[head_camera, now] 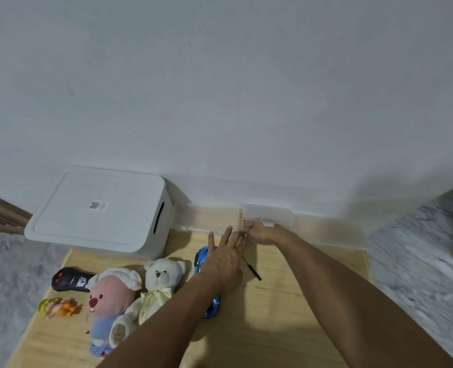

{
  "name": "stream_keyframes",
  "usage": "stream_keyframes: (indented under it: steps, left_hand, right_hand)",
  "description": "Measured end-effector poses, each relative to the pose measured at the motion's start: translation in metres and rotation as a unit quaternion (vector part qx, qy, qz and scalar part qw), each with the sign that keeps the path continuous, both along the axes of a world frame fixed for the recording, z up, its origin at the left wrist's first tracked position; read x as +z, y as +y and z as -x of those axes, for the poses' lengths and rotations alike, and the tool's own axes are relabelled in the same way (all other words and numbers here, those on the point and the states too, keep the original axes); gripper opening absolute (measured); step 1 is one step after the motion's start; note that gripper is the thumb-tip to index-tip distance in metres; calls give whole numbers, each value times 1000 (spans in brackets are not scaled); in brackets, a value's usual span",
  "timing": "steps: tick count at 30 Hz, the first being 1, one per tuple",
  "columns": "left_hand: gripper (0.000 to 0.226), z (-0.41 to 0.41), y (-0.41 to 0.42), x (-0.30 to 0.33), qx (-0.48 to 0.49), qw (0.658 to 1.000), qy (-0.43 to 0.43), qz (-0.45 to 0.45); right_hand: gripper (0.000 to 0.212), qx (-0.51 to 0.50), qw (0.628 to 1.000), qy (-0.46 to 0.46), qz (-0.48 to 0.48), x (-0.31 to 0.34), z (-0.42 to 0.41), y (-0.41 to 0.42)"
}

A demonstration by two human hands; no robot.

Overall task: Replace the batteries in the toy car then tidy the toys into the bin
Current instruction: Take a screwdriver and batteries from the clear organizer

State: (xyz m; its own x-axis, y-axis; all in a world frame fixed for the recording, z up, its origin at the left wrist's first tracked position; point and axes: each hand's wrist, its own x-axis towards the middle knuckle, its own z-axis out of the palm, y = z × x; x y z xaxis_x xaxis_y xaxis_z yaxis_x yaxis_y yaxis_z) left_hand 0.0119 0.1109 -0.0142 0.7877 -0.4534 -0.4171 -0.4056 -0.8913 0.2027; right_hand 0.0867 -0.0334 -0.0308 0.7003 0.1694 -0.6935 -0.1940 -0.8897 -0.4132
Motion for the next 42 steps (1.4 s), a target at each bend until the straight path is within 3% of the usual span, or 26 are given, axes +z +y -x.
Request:
stream_keyframes:
  steps: [12,18,23,29,33,37,42]
  left_hand:
    - [86,0,-4,2,11,1000,2,-4]
    - [87,0,-6,1,14,1000,8,-15]
    - [85,1,-7,2,15,1000,2,-21]
    - [85,3,-6,0,9,1000,-2,-20]
    - [88,5,-7,2,12,1000,5,-20]
    - [86,5,-7,4,10,1000,10,-27]
    - [83,9,-4,10,4,999,12,-39]
  right_hand:
    - [31,-1,998,48,-52,7,-2,-5]
    - [48,47,998,31,42,14,4,-12]
    - [42,128,985,-51,101,30,13,-18]
    - [20,19,979,-199,47,31,40,-27]
    - [16,-37,975,-219,29,20,68,-28]
    - [23,-75,975,-195,74,-7,93,-23]
    - [21,-62,955,-255,141,-29,121,-16]
